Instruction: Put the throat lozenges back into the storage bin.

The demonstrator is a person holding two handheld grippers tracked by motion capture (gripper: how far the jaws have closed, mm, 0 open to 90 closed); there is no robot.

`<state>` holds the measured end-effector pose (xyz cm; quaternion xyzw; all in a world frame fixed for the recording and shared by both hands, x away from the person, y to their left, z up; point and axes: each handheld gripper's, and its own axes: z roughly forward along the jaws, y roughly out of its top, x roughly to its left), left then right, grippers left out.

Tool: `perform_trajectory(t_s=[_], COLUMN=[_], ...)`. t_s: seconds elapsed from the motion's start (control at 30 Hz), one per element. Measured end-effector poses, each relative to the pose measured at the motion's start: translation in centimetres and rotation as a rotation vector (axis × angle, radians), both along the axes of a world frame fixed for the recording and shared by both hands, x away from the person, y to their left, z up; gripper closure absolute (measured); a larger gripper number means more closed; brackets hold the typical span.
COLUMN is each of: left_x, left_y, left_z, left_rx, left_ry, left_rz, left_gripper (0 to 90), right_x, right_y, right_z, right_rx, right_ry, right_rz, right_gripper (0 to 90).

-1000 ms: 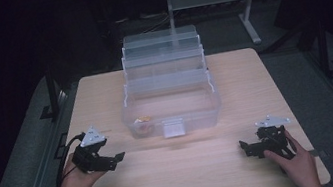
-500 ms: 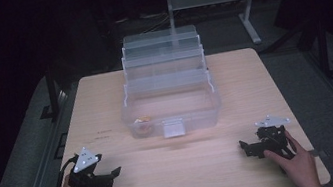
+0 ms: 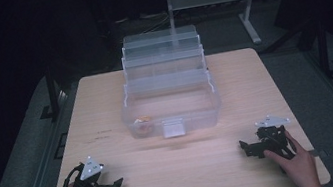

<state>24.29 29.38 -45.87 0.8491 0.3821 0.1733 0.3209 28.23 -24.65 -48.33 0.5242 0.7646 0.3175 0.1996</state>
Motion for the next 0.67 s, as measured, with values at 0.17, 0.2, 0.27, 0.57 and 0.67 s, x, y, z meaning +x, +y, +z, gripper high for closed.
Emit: perform_trajectory(t_s=[0.17,0.2,0.27,0.57,0.67], left_x=[0.0,0.0,0.1,0.1,0.2], left_y=[0.2,0.2,0.2,0.8,0.9], left_z=[-0.4,-0.4,-0.8,-1.5,-1.5], left_rx=[0.004,0.004,0.004,-0.068,-0.067], left_ry=[-0.004,-0.004,0.011,-0.014,-0.013], left_rz=[0.001,0.001,0.000,-0.026,-0.030], left_gripper=[11.1,11.1,10.8,10.8,10.8], right_x=[0.0,0.0,0.0,0.0,0.0], right_y=[0.0,0.0,0.0,0.0,0.0], right_z=[0.0,0.0,0.0,0.0,0.0], right_rx=[0.000,0.000,0.000,0.000,0.000], right_ry=[0.000,-0.001,0.000,-0.001,0.000], right_rz=[0.000,0.001,0.000,-0.001,-0.001], right_gripper=[0.0,0.0,0.0,0.0,0.0])
